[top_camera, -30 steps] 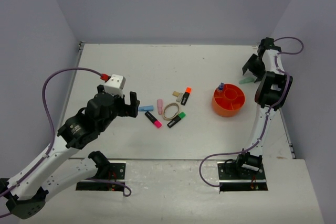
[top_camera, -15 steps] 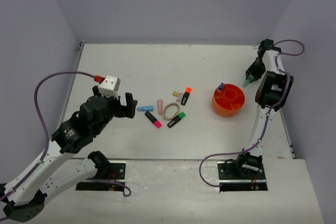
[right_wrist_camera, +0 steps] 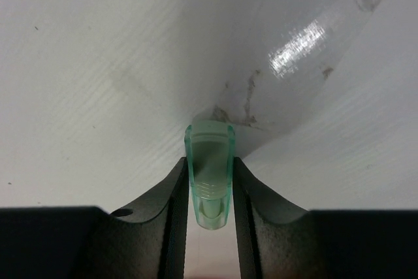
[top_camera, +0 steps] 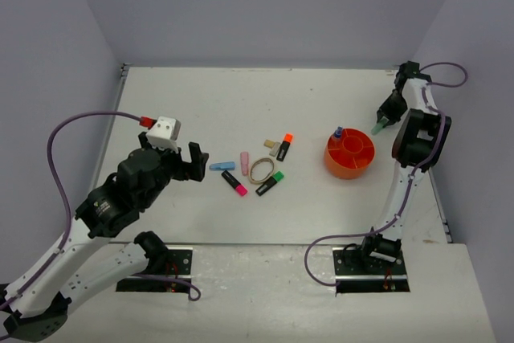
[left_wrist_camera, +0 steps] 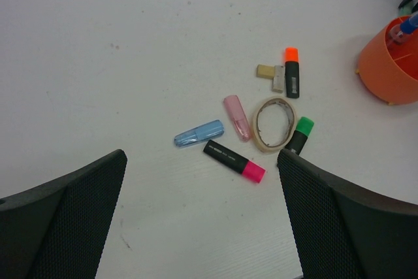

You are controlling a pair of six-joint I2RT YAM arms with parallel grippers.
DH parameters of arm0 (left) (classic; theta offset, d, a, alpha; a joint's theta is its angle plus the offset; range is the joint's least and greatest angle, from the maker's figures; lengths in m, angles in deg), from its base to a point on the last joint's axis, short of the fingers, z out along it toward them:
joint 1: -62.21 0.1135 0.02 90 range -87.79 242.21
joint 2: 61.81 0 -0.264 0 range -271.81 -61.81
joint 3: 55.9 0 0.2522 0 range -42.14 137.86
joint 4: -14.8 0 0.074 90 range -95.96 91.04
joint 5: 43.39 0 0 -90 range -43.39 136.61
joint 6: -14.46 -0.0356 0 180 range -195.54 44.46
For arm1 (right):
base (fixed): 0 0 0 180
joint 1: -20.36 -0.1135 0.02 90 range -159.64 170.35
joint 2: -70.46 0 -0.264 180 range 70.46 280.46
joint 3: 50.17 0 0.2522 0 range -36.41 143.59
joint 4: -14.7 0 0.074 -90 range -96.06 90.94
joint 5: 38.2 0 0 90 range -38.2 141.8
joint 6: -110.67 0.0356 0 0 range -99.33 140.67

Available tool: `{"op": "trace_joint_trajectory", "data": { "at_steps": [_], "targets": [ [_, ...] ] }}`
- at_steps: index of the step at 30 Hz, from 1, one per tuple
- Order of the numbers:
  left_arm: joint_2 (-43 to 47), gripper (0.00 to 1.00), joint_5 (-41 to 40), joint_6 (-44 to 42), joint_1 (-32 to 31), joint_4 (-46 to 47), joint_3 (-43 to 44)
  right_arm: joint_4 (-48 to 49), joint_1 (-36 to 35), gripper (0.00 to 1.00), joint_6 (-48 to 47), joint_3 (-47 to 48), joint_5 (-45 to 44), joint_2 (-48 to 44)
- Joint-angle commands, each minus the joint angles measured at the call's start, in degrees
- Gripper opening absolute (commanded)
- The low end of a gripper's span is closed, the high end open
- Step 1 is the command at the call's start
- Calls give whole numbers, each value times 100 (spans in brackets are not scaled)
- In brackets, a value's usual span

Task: Sort the stationery into containers
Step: Pick up the stationery from the center of the board, then place the stationery in the storage box.

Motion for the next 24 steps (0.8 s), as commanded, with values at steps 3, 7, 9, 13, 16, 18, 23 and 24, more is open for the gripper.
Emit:
{"op": "trace_joint_trajectory", "data": {
  "at_steps": [3,7,9,13,16,18,23,24],
  "targets": [
    [-240,100,-55,-137,-17,211,117,880,-168,0,133,-962,-171,-1648],
    [-311,100,-55,-119,-9,245,59,973,-272,0,178,-1019,3,-1974],
    [-335,100,-42,-110,-9,269,36,1063,-367,0,142,-1069,-27,-2104],
    [-425,100,-13,-101,-16,299,-6,1268,-593,0,-122,-1185,-123,-2426],
    [-463,100,29,-97,-9,353,-78,1702,-725,0,-347,-1529,-214,-2771],
    [-522,100,65,-83,-9,379,-116,1886,-880,0,-491,-1914,-480,-3065],
    [-628,100,102,-48,-8,464,-175,2221,-1160,0,-903,-2643,-807,-3837],
    [-638,100,111,-48,-9,467,-175,2220,-1204,0,-909,-2754,-819,-3909]
  ]
}}
